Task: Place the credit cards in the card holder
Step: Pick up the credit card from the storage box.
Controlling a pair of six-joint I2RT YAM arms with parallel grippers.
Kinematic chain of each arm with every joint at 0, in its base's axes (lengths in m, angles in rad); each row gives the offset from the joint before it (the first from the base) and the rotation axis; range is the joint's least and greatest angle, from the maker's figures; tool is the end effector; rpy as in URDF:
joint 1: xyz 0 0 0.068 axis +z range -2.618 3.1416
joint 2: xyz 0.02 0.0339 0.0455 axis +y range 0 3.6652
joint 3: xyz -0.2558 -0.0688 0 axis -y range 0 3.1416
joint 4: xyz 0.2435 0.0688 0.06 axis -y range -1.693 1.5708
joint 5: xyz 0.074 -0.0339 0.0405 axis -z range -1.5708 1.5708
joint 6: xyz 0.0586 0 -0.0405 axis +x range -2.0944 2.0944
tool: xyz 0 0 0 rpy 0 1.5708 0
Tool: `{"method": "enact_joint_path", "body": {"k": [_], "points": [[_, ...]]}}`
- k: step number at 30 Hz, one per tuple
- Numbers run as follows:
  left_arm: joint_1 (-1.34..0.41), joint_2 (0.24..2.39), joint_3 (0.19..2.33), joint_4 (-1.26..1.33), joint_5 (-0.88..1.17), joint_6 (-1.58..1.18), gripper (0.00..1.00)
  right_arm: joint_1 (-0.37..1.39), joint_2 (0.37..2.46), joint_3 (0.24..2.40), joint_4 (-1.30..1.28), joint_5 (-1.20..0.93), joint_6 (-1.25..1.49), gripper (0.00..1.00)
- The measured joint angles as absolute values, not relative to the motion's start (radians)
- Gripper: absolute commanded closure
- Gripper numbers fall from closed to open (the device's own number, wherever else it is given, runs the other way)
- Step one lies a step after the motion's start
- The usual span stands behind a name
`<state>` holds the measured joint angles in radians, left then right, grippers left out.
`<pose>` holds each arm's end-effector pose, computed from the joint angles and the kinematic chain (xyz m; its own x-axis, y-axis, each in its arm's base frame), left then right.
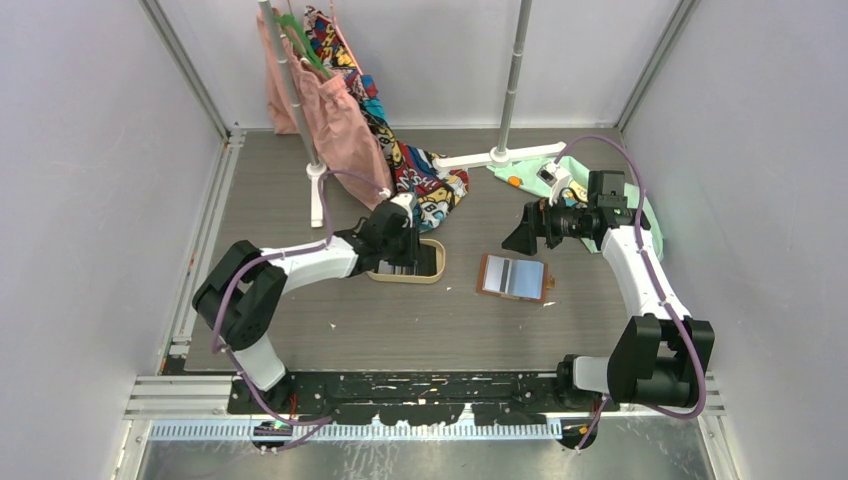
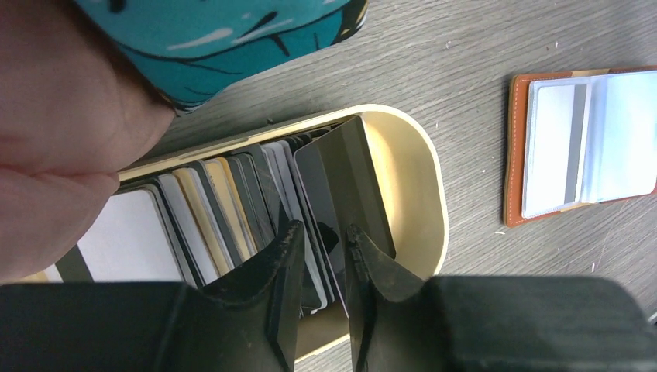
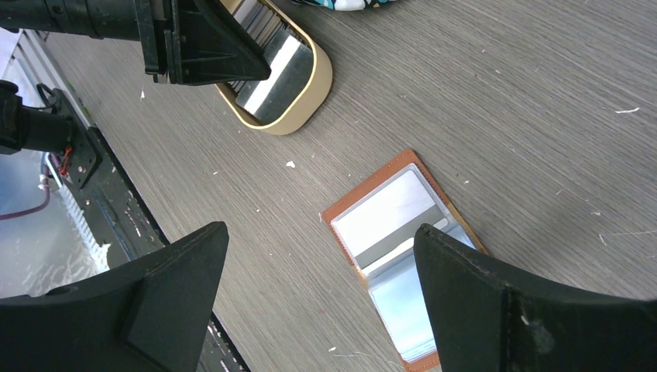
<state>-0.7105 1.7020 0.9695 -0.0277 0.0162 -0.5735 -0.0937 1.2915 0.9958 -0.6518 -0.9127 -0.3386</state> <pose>0.2804 -0.2425 0.1575 -0.7974 -0.0296 -0.6027 0.2719 0.8741 -0.4026 0.2672 0.0215 0.2566 -0.6288 -0.1450 -0.7639 -0.6482 0.6403 0.4120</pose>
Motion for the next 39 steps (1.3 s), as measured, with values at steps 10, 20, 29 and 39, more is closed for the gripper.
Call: {"method": "enact_joint_path", "body": {"k": [10, 20, 29, 39], "points": [[-0.707, 1.725, 1.011, -0.041, 0.054, -0.574, 1.0, -0.094, 1.292, 0.996, -0.653, -0.907, -0.343, 0.05], [-0.711, 1.655, 0.994, -0.044, 0.046, -0.558, 1.0, -0.093, 1.294, 0.996, -0.659, -0.926, -0.348, 0.08], [-0.711, 1.563, 0.873, 0.078, 0.055, -0.55, 1.0, -0.043, 1.299, 0.968, -0.646, -0.97, -0.387, 0.15], [-0.711, 1.533, 0.772, 0.296, 0.086, -0.57, 1.0, -0.004, 1.299, 0.93, -0.625, -1.005, -0.447, 0.2]]}}
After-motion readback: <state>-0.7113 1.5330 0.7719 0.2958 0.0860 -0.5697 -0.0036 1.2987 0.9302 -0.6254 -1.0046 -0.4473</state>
